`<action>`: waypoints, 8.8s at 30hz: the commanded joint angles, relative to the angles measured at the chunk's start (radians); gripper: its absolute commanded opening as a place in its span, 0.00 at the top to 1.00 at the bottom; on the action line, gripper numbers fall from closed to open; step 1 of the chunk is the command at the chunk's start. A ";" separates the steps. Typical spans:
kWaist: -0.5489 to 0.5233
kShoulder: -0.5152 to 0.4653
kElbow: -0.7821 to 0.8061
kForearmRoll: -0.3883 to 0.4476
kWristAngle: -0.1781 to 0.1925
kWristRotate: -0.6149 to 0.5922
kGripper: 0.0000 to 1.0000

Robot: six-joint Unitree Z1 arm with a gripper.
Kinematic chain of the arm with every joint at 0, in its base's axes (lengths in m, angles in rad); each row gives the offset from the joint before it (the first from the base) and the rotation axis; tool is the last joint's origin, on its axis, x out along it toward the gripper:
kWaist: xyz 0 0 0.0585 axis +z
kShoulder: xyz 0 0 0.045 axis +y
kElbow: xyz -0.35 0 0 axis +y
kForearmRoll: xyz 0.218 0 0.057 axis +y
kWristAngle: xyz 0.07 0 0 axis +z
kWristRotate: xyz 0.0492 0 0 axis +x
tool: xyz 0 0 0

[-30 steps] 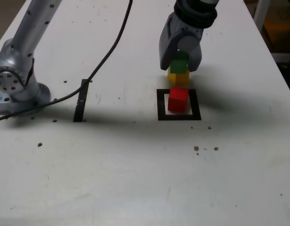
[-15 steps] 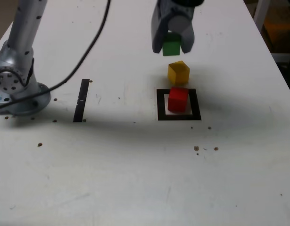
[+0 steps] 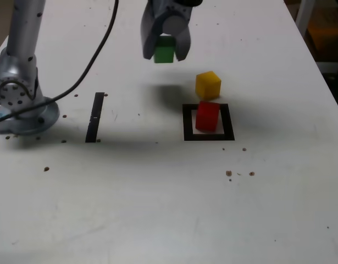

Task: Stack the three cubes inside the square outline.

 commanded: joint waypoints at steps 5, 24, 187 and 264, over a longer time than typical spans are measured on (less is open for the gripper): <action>0.003 0.014 0.079 -0.097 -0.060 0.017 0.63; 0.024 0.036 0.219 -0.285 -0.082 0.055 0.58; -0.412 0.169 -0.270 0.034 -0.044 -0.173 0.54; -0.048 -0.035 0.199 -0.194 -0.047 0.014 0.29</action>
